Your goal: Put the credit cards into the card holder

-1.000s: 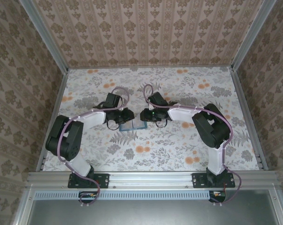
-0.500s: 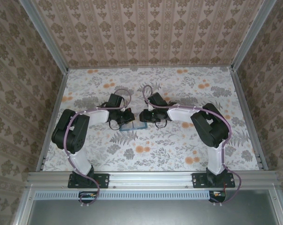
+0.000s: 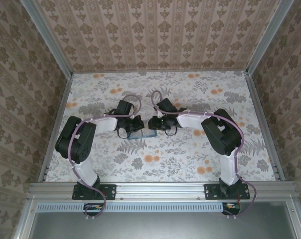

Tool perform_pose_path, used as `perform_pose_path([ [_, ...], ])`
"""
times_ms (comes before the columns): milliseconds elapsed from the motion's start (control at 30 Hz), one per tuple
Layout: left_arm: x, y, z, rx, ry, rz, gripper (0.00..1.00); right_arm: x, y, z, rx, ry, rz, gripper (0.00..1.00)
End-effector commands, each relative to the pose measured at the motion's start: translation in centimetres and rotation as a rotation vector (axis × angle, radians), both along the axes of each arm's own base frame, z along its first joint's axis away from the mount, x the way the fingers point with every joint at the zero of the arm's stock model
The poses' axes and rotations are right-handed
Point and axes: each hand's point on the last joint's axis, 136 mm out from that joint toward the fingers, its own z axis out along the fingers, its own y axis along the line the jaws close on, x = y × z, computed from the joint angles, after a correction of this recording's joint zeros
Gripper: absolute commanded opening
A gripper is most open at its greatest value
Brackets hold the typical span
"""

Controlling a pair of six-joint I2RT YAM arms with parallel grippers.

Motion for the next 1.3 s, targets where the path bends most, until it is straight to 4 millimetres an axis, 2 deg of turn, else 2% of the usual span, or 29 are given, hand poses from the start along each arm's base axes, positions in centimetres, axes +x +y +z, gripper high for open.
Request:
perform_pose_path([
  [0,-1.3,0.9,-1.6,0.060,0.037,-0.008,0.00,-0.5,1.4,0.0,0.034,0.016,0.043,0.34],
  [333,-1.1,0.6,-1.4,0.052,0.033,-0.011,0.00,-0.9,3.8,1.9,0.191,0.044,0.090,0.33],
  [467,-1.0,0.6,-1.4,0.049,0.032,-0.011,0.00,-1.0,4.2,2.0,0.236,0.064,0.097,0.33],
  [633,-1.0,0.6,-1.2,0.043,0.030,-0.011,0.00,-0.9,3.9,1.2,0.235,0.078,0.083,0.33],
  [733,-1.0,0.6,-0.8,0.041,0.026,-0.012,0.00,-0.7,3.1,0.4,0.176,0.068,0.058,0.33],
  [900,-0.6,1.3,1.4,0.072,-0.023,-0.003,0.00,-0.6,0.9,-0.9,0.041,0.044,0.028,0.33],
  [967,-0.3,1.8,2.5,0.095,-0.053,-0.001,0.04,-0.7,0.7,-1.2,0.032,0.047,0.030,0.33],
  [1067,0.2,2.3,3.6,0.139,-0.083,0.000,0.14,-0.8,0.7,-1.3,0.034,0.050,0.028,0.33],
  [1200,0.3,2.6,3.6,0.210,-0.085,-0.016,0.16,-0.8,0.7,-1.2,0.038,0.048,0.028,0.33],
  [1267,0.1,2.6,3.5,0.266,-0.083,-0.032,0.13,-0.8,0.6,-1.2,0.032,0.044,0.028,0.33],
])
